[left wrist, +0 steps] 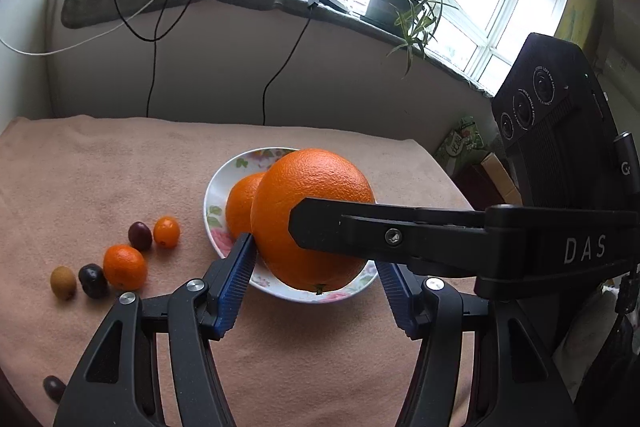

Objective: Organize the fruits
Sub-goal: 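Lift the large orange, carry it onto the white plate, open the right tool, then withdraw both open tools from the plate toward the loose fruits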

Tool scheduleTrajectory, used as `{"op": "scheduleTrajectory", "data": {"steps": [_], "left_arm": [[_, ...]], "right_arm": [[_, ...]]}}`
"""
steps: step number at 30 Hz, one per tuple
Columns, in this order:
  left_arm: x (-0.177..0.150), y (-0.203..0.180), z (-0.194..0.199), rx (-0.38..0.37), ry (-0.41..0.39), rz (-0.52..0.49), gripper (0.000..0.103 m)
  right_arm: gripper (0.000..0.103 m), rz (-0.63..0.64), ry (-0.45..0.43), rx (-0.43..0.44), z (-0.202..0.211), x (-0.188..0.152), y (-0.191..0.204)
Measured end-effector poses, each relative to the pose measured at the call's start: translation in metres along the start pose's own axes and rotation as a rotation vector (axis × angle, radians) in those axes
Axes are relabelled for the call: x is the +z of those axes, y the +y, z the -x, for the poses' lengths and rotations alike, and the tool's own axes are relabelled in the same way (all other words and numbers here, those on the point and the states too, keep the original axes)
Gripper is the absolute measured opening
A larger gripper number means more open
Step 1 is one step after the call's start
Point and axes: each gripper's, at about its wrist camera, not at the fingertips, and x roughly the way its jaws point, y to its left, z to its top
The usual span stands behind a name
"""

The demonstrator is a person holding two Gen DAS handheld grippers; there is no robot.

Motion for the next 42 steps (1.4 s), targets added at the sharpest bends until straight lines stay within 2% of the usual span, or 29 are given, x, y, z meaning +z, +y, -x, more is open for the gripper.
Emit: {"op": "scheduleTrajectory", "data": {"steps": [9,19,24,26,34,42], "left_arm": [[0.001,-0.033,-0.038,-0.056,0.074,-0.038,0.06],[0.001,-0.05,-0.061,-0.069,0.123,-0.057,0.059],[0.002,-0.052,-0.061,-0.073,0.12,-0.068,0.058],[0.002,-0.05,-0.056,-0.073,0.113,-0.07,0.055],[-0.002,-0.042,-0.042,-0.074,0.102,-0.053,0.055],[-0.007,-0.037,-0.021,-0.056,0.078,-0.055,0.055]], "right_arm": [[0.07,-0.082,-0.024,-0.054,0.025,-0.003,-0.046],[0.07,-0.141,-0.041,-0.068,0.028,0.004,-0.075],[0.07,-0.148,-0.05,-0.075,0.027,0.006,-0.078],[0.064,-0.147,-0.056,-0.061,0.029,0.007,-0.078],[0.064,-0.137,-0.109,-0.07,0.045,0.012,-0.073],[0.064,-0.12,-0.11,-0.081,0.045,0.006,-0.063]]}}
